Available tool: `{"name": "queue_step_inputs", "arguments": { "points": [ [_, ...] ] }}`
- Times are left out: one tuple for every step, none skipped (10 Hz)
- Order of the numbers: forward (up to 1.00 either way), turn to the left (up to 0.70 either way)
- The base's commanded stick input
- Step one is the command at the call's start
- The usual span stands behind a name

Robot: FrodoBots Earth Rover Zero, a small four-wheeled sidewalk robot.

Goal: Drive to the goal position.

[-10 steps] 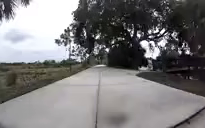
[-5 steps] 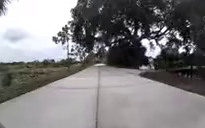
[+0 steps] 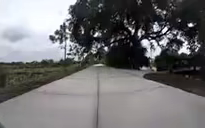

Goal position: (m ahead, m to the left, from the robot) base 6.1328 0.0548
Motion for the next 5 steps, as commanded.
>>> {"name": "queue_step_inputs", "arguments": {
  "points": [
    [0.85, 0.0],
    [0.85, 0.0],
    [0.85, 0.0],
    [0.85, 0.0],
    [0.85, 0.0]
  ]
}}
